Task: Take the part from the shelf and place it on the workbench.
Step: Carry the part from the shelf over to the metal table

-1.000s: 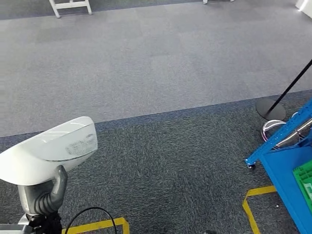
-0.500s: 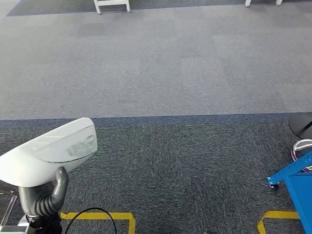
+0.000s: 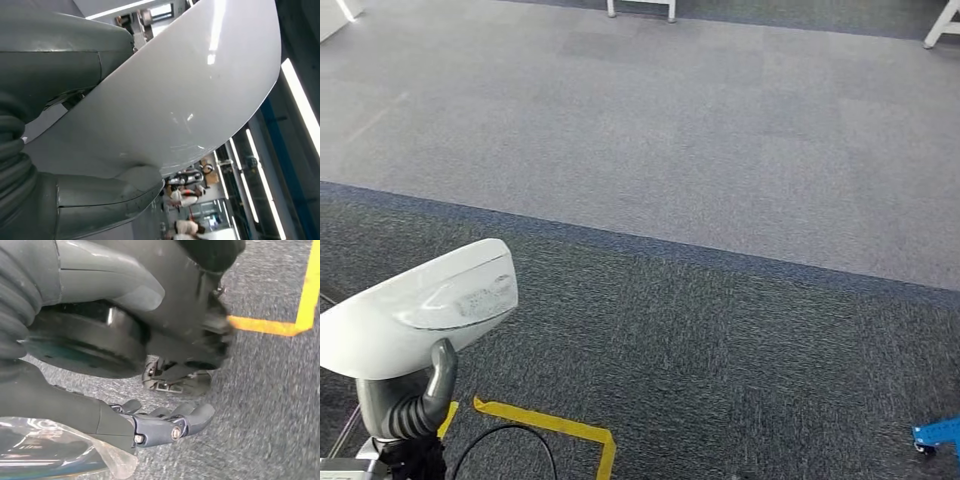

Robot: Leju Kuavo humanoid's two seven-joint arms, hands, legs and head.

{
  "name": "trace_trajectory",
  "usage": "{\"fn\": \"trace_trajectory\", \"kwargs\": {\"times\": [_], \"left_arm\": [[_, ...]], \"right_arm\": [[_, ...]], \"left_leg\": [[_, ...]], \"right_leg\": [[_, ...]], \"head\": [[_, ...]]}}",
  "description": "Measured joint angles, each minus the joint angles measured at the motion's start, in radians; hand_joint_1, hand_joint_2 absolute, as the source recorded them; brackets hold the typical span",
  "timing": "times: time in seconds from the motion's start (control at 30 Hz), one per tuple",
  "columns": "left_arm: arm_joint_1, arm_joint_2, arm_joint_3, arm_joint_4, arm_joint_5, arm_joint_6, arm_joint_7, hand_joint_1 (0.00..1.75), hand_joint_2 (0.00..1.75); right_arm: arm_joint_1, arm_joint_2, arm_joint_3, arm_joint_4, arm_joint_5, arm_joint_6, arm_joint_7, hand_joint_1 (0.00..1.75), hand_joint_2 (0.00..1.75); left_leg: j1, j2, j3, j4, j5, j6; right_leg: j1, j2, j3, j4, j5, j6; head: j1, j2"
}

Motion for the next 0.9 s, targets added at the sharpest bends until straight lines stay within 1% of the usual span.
{"fn": "trace_trajectory", "kwargs": {"times": [0.03,0.07,0.1,0.13,0.17,0.2,0.23,0.27,0.3,0.33,0.37,0.4,0.43,0.47,0.5,0.53,0.57,0.6,0.63,0.67,0.7,0.73,0.77,0.8,0.83,0.87,0.9], "left_arm": [[0.002,0.0,0.0,0.0,0.0,0.0,0.0,1.75,1.75],[0.004,0.0,0.0,0.0,0.0,0.0,0.0,1.75,1.75],[0.005,0.0,0.001,0.0,0.0,0.0,0.0,1.75,1.75],[0.006,0.0,0.001,0.0,0.001,0.0,0.0,1.75,1.75],[0.007,0.0,0.002,0.0,0.001,0.0,-0.001,1.75,1.75],[0.007,0.0,0.002,0.0,0.002,0.0,-0.001,1.75,1.75],[0.007,0.0,0.003,0.0,0.003,0.0,-0.002,1.75,1.75],[0.007,0.0,0.004,0.0,0.006,0.0,-0.002,1.75,1.75],[0.008,0.0,0.006,0.0,0.008,0.0,-0.002,1.75,1.75],[0.011,0.0,0.009,0.0,0.011,0.0,-0.001,1.75,1.75],[0.013,0.001,0.013,0.0,0.015,0.0,-0.001,1.75,1.75],[0.015,0.001,0.017,0.0,0.017,0.0,0.0,1.75,1.75],[0.017,0.001,0.02,-0.001,0.019,-0.001,0.001,1.75,1.75],[0.018,0.001,0.024,-0.001,0.02,-0.002,0.003,1.75,1.75],[0.02,0.001,0.027,-0.001,0.02,-0.002,0.006,1.75,1.75],[0.023,0.001,0.031,-0.001,0.019,-0.001,0.009,1.75,1.75],[0.028,0.001,0.034,-0.001,0.019,0.0,0.012,1.75,1.75],[0.033,0.001,0.039,-0.001,0.019,0.001,0.015,1.75,1.75],[0.037,0.001,0.043,-0.001,0.02,0.002,0.016,1.75,1.75],[0.04,0.001,0.047,-0.001,0.021,0.002,0.017,1.75,1.75],[0.041,0.001,0.05,-0.001,0.021,0.002,0.018,1.75,1.75],[0.041,0.001,0.053,-0.002,0.021,0.002,0.018,1.75,1.75],[0.041,0.0,0.054,-0.002,0.021,0.001,0.018,1.75,1.75],[0.041,0.0,0.056,-0.003,0.021,-0.001,0.018,1.75,1.75],[0.041,0.0,0.057,-0.003,0.021,-0.003,0.018,1.75,1.75],[0.042,0.0,0.059,-0.003,0.021,-0.005,0.019,1.75,1.75],[0.04,0.0,0.061,-0.003,0.02,-0.008,0.019,1.75,1.75]], "right_arm": [[0.001,0.0,0.0,0.0,0.004,0.0,0.005,0.0,1.75],[0.002,0.0,0.001,0.0,0.01,-0.001,0.01,0.0,1.75],[0.002,0.0,0.002,0.0,0.016,-0.001,0.016,0.0,1.75],[0.001,0.0,0.005,0.0,0.021,-0.001,0.02,0.0,1.75],[-0.001,0.0,0.008,0.0,0.024,-0.001,0.023,0.0,1.75],[-0.004,0.0,0.01,0.0,0.026,-0.002,0.026,0.0,1.75],[-0.006,0.0,0.013,0.0,0.027,-0.002,0.027,0.0,1.75],[-0.008,0.0,0.014,0.0,0.028,-0.001,0.028,0.0,1.75],[-0.01,0.0,0.016,0.0,0.029,-0.001,0.03,0.0,1.75],[-0.012,0.001,0.017,0.0,0.031,0.0,0.03,0.0,1.75],[-0.014,0.002,0.019,-0.001,0.033,0.0,0.03,0.0,1.75],[-0.015,0.002,0.021,-0.001,0.034,0.001,0.03,0.0,1.75],[-0.016,0.003,0.023,-0.002,0.036,0.002,0.029,0.0,1.75],[-0.016,0.003,0.025,-0.002,0.037,0.003,0.029,0.0,1.75],[-0.014,0.003,0.026,-0.002,0.039,0.003,0.03,0.0,1.75],[-0.012,0.003,0.028,-0.002,0.042,0.002,0.031,0.0,1.75],[-0.009,0.003,0.03,-0.002,0.045,0.0,0.032,0.0,1.75],[-0.007,0.003,0.033,-0.002,0.048,-0.002,0.033,0.0,1.75],[-0.007,0.003,0.037,-0.002,0.049,-0.003,0.033,0.0,1.75],[-0.006,0.003,0.039,-0.002,0.05,-0.004,0.033,0.0,1.75],[-0.006,0.003,0.041,-0.002,0.051,-0.004,0.033,0.0,1.75],[-0.006,0.003,0.043,-0.002,0.051,-0.004,0.032,0.0,1.75],[-0.006,0.003,0.043,-0.002,0.052,-0.004,0.032,0.0,1.75],[-0.006,0.003,0.044,-0.002,0.052,-0.003,0.031,0.0,1.75],[-0.008,0.003,0.044,-0.002,0.053,-0.003,0.031,0.0,1.75],[-0.01,0.002,0.045,-0.002,0.054,-0.002,0.03,0.0,1.75],[-0.012,0.002,0.045,-0.003,0.056,-0.001,0.03,0.0,1.75]], "left_leg": [[0.0,-0.015,0.0,0.0,0.0,0.001],[0.0,-0.03,0.001,0.001,0.0,0.001],[0.0,-0.046,0.003,0.001,-0.001,0.001],[0.001,-0.061,0.005,0.001,-0.001,-0.001],[0.002,-0.075,0.006,0.002,-0.003,-0.003],[0.002,-0.089,0.006,0.005,-0.005,-0.007],[0.002,-0.1,0.005,0.007,-0.006,-0.011],[0.002,-0.111,0.002,0.008,-0.006,-0.017],[0.003,-0.122,-0.001,0.009,-0.004,-0.022],[0.005,-0.133,-0.004,0.008,-0.003,-0.027],[0.005,-0.128,-0.006,0.011,-0.005,-0.033],[0.005,-0.108,-0.014,0.028,-0.016,-0.038],[0.004,-0.08,-0.029,0.062,-0.038,-0.043],[0.003,-0.047,-0.052,0.115,-0.067,-0.048],[0.005,-0.027,-0.082,0.18,-0.098,-0.052],[0.007,-0.018,-0.11,0.238,-0.12,-0.054],[0.008,-0.013,-0.126,0.271,-0.125,-0.056],[0.009,-0.01,-0.125,0.27,-0.112,-0.056],[0.01,-0.005,-0.107,0.231,-0.081,-0.054],[0.008,0.012,-0.076,0.168,-0.044,-0.049],[0.002,0.04,-0.045,0.105,-0.019,-0.042],[-0.004,0.065,-0.022,0.056,-0.004,-0.034],[-0.01,0.084,-0.011,0.027,0.0,-0.028],[-0.015,0.088,-0.009,0.019,-0.006,-0.023],[-0.015,0.076,-0.011,0.015,-0.006,-0.019],[-0.012,0.063,-0.01,0.01,-0.004,-0.015],[-0.008,0.051,-0.007,0.005,-0.002,-0.009]], "right_leg": [[0.0,0.009,-0.036,0.06,-0.015,0.001],[0.0,0.013,-0.059,0.089,-0.012,0.0],[0.0,0.016,-0.063,0.077,0.013,-0.001],[0.0,0.022,-0.049,0.027,0.054,-0.002],[-0.002,0.039,-0.023,-0.043,0.096,-0.004],[-0.005,0.064,0.005,-0.111,0.126,-0.005],[-0.007,0.084,0.028,-0.159,0.143,-0.007],[-0.007,0.097,0.04,-0.182,0.145,-0.009],[-0.006,0.096,0.046,-0.187,0.142,-0.012],[-0.006,0.085,0.049,-0.188,0.144,-0.017],[-0.007,0.073,0.051,-0.19,0.144,-0.022],[-0.008,0.06,0.053,-0.192,0.145,-0.029],[-0.009,0.046,0.056,-0.195,0.144,-0.035],[-0.007,0.032,0.058,-0.195,0.143,-0.039],[-0.006,0.016,0.06,-0.195,0.14,-0.043],[-0.005,0.0,0.061,-0.195,0.137,-0.045],[-0.004,-0.016,0.063,-0.195,0.135,-0.045],[-0.004,-0.03,0.066,-0.195,0.132,-0.045],[-0.003,-0.044,0.071,-0.195,0.128,-0.044],[-0.003,-0.055,0.076,-0.195,0.125,-0.042],[-0.001,-0.066,0.08,-0.195,0.12,-0.039],[0.002,-0.077,0.084,-0.195,0.116,-0.034],[0.005,-0.088,0.086,-0.195,0.113,-0.029],[0.007,-0.1,0.088,-0.196,0.11,-0.024],[0.008,-0.113,0.092,-0.198,0.108,-0.018],[0.007,-0.115,0.095,-0.198,0.103,-0.013],[0.006,-0.099,0.093,-0.189,0.093,-0.008]], "head": [[0.0,0.0],[0.0,0.0],[0.0,0.0],[0.0,0.0],[0.001,0.0],[0.0,0.0],[0.0,0.0],[0.0,0.0],[-0.001,0.0],[-0.001,0.0],[-0.001,0.0],[-0.005,0.0],[-0.008,0.0],[-0.012,0.0],[-0.015,0.0],[-0.015,0.0],[-0.015,0.0],[-0.015,0.0],[-0.015,0.0],[-0.015,0.0],[-0.015,0.0],[-0.016,0.0],[-0.016,0.0],[-0.016,0.0],[-0.017,0.0],[-0.016,0.0],[-0.015,0.0]]}}
